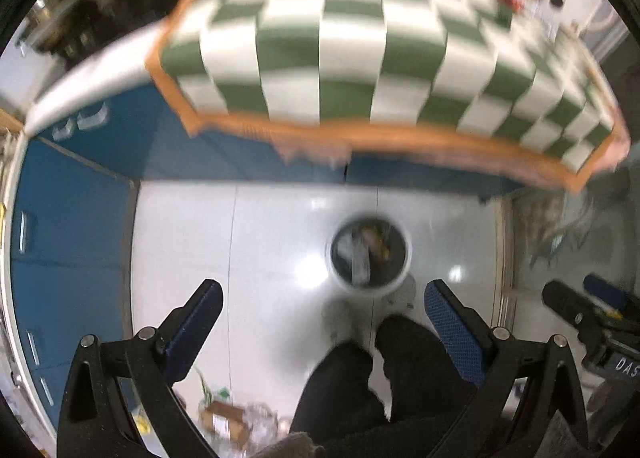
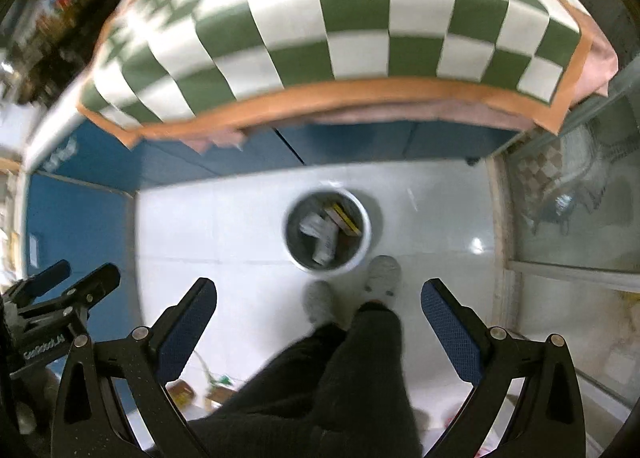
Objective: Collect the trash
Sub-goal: 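Raise both tools back toward the counter, then grasp the green-white medicine box with the left tool while the right tool grasps a white sachet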
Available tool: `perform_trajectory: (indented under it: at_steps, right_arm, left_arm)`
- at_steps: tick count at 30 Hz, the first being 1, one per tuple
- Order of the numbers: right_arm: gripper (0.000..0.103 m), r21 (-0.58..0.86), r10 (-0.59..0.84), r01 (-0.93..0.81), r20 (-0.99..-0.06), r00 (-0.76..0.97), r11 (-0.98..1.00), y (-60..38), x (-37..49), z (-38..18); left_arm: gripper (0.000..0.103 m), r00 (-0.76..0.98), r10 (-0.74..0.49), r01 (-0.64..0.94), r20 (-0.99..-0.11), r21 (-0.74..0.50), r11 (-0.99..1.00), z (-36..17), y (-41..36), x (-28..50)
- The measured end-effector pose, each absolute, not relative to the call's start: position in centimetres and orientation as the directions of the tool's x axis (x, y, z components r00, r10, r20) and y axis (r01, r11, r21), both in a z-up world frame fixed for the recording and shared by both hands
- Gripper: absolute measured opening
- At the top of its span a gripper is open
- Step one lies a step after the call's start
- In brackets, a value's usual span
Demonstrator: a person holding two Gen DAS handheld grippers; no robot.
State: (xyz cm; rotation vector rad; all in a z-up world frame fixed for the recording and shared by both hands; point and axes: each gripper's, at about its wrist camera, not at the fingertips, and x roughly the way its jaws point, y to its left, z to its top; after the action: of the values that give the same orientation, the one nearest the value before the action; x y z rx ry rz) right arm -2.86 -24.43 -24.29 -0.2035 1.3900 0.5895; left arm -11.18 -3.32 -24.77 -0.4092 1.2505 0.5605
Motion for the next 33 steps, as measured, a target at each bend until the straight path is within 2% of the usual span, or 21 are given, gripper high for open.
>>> perform_trajectory:
  at_steps: [5, 10, 16, 21, 22, 23, 25, 28, 30, 31, 33]
  right_arm:
    - [0.103, 0.276, 0.37, -0.454, -0.92, 0.129, 0.847, -22.9, 2.7, -19.5]
    - [0.103, 0.304, 0.399, -0.384, -0.895, 0.197, 0.872, -21.7, 11.1, -17.0]
    - [0.103, 0.341, 0.405, -0.284, -0.89, 0.211, 0.896, -20.3, 26.3, -17.0]
    - [0.103, 0.329, 0.388, -0.244, -0.886, 0.254, 0.912, -18.1, 38.6, -17.6]
    - [0.098, 0.33, 0.388, -0.237, -0.881, 0.27, 0.914, -17.8, 40.9, -17.7]
    - [0.084, 0.321, 0.377, -0.227, -0.882, 0.283, 0.92, -17.5, 43.2, -17.9]
    - [0.069, 0.311, 0.364, -0.22, -0.89, 0.274, 0.925, -16.9, 46.6, -18.5]
    - [0.069, 0.311, 0.36, -0.207, -0.894, 0.268, 0.927, -15.9, 51.0, -19.2]
    - [0.069, 0.323, 0.37, -0.208, -0.892, 0.259, 0.923, -15.4, 52.5, -19.5]
    - [0.069, 0.334, 0.381, -0.212, -0.89, 0.25, 0.919, -15.1, 53.0, -19.6]
    - [0.069, 0.354, 0.404, -0.233, -0.889, 0.217, 0.906, -14.0, 53.9, -19.8]
  left_arm:
    - [0.103, 0.308, 0.283, -0.622, -0.909, 0.033, 0.782, -19.5, 0.0, -6.1]
    - [0.103, 0.332, 0.292, -0.64, -0.897, 0.014, 0.769, -17.1, 3.3, 2.3]
    - [0.103, 0.276, 0.164, -0.683, -0.947, -0.073, 0.727, -18.3, 7.4, 15.0]
    - [0.102, 0.293, -0.018, -0.744, -0.956, -0.24, 0.624, -20.3, 11.4, 26.8]
    - [0.102, 0.299, -0.063, -0.759, -0.952, -0.277, 0.589, -21.3, 12.5, 29.7]
    - [0.102, 0.3, -0.09, -0.768, -0.95, -0.297, 0.567, -21.8, 13.1, 31.4]
    - [0.102, 0.293, -0.131, -0.792, -0.947, -0.318, 0.521, -23.4, 14.1, 34.8]
    - [0.102, 0.248, -0.164, -0.824, -0.955, -0.297, 0.482, -26.2, 15.3, 39.5]
    - [0.095, 0.198, -0.159, -0.833, -0.967, -0.251, 0.493, -27.4, 15.5, 41.2]
    - [0.077, 0.17, -0.15, -0.831, -0.974, -0.223, 0.51, -27.9, 15.5, 41.7]
    - [0.074, 0.14, -0.076, -0.794, -0.987, -0.158, 0.587, -27.3, 14.9, 42.2]
